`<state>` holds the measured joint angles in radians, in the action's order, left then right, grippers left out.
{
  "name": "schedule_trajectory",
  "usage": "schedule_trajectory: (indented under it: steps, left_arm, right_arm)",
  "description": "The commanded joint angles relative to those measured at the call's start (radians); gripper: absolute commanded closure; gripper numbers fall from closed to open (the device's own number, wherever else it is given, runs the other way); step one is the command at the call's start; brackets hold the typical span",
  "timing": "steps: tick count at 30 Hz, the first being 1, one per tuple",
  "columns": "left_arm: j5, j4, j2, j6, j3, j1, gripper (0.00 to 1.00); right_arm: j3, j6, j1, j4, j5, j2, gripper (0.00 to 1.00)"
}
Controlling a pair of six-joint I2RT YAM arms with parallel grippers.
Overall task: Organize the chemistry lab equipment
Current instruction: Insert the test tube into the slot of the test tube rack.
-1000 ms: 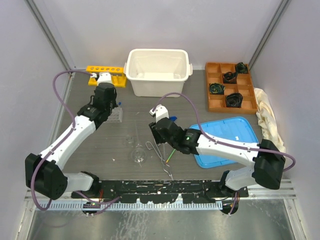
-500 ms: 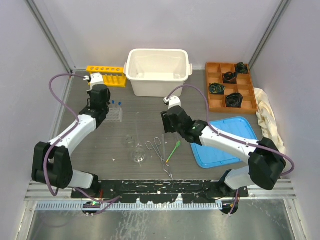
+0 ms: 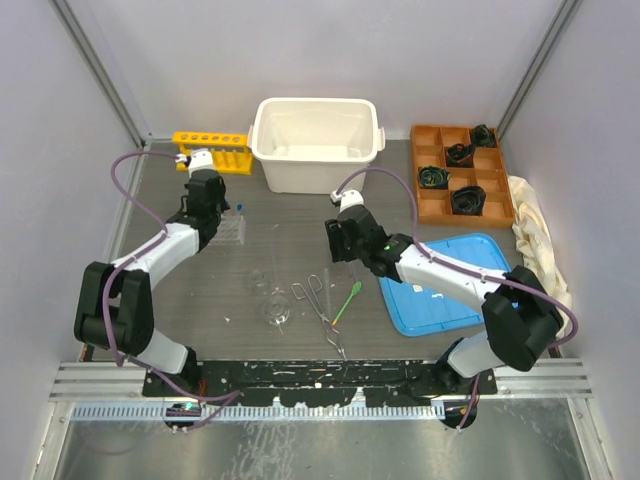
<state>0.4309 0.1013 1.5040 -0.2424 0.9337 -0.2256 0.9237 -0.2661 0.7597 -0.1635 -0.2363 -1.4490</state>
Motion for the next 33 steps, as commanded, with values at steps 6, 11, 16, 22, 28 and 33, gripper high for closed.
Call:
schedule_trajectory:
  steps: [6,11,16,22,28,33]
  left_arm:
    - [-0.007,0.081,0.023,-0.026,0.038,0.009,1.0]
    - [-0.014,0.085,0.049,-0.027,0.049,0.012,1.0]
    - [-0.014,0.084,0.065,-0.028,0.053,0.014,1.0]
    - [-0.015,0.086,0.069,-0.029,0.047,0.02,1.0]
    - [-0.022,0.089,0.076,-0.032,0.046,0.026,1.0]
    - [-0.027,0.087,0.084,-0.042,0.044,0.027,1.0]
  right_arm:
    - [0.066,0.019,-0.032,0.063,0.07,-0.017,0.49]
    - [0.065,0.018,-0.039,0.062,0.077,-0.019,0.49]
    - [0.06,0.018,-0.045,0.064,0.078,-0.016,0.49]
    - [0.061,0.018,-0.049,0.064,0.085,-0.021,0.49]
    - [0.059,0.013,-0.052,0.065,0.088,-0.025,0.49]
    - [0.058,0.013,-0.054,0.066,0.089,-0.027,0.49]
